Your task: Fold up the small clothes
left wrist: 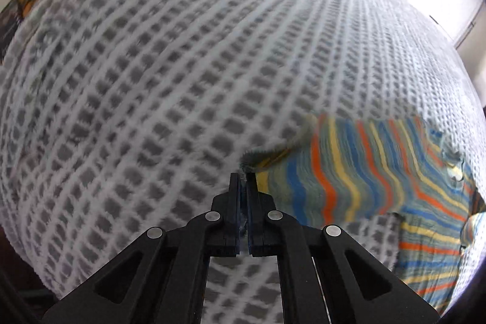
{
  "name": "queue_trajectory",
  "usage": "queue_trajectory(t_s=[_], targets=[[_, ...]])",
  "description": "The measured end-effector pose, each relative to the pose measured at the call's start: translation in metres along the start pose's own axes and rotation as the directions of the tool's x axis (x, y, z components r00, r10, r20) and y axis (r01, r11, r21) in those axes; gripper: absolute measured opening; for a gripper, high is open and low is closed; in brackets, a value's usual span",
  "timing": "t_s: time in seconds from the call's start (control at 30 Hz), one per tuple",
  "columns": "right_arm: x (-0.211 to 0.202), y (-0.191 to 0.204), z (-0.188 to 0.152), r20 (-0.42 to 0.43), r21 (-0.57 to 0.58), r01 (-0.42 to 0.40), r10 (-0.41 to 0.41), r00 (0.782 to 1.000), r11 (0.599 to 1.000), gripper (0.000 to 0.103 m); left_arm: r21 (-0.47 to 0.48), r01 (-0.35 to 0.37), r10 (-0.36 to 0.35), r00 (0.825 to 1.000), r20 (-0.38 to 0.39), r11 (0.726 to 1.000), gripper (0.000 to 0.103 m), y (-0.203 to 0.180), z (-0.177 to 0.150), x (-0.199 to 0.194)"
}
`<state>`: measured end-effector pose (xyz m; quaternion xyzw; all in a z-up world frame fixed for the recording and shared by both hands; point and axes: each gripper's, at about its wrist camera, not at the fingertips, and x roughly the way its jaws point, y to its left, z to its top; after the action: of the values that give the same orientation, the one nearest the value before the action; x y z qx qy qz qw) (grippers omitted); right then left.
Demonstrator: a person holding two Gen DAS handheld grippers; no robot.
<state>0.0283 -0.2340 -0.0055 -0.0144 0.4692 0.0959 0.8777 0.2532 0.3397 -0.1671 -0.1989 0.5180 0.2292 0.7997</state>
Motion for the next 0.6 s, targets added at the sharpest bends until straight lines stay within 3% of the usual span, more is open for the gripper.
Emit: queue_trajectory(t_s=[0.07, 0.13, 0.27, 0.47, 0.6], targets=[[0.001, 0.007, 0.001, -0.003, -0.023, -0.005, 0.005, 1.000, 1.000, 0.103, -0.040, -0.074, 0.073, 0.997, -0.034, 0.996, 0.006, 0.020, -0.007, 0.013], [-0.001, 0.012, 0.002, 0.003, -0.036, -0.007, 0.007, 1.000, 0.999, 0.103, -0.067, -0.073, 0.068, 0.996, -0.065, 0.995, 0.010, 0.031, -0.016, 0.020], [-0.006, 0.015, 0.002, 0.014, -0.033, -0.001, 0.001, 1.000, 0.999, 0.103, -0.068, -0.040, 0.040, 0.999, -0.009, 0.997, 0.047, 0.036, -0.043, 0.003], [0.005, -0.008, 0.021, 0.063, -0.047, -0.070, 0.073, 0.995, 0.996, 0.103, 0.006, 0.034, -0.035, 0.998, 0.061, 0.999, 0.060, 0.019, -0.120, -0.055], [0.069, -0.047, 0.072, 0.128, -0.220, 0.086, -0.059, 0.990, 0.972, 0.103, 0.003, 0.118, -0.118, 0.993, 0.023, 0.993, 0.060, -0.009, -0.162, -0.077]])
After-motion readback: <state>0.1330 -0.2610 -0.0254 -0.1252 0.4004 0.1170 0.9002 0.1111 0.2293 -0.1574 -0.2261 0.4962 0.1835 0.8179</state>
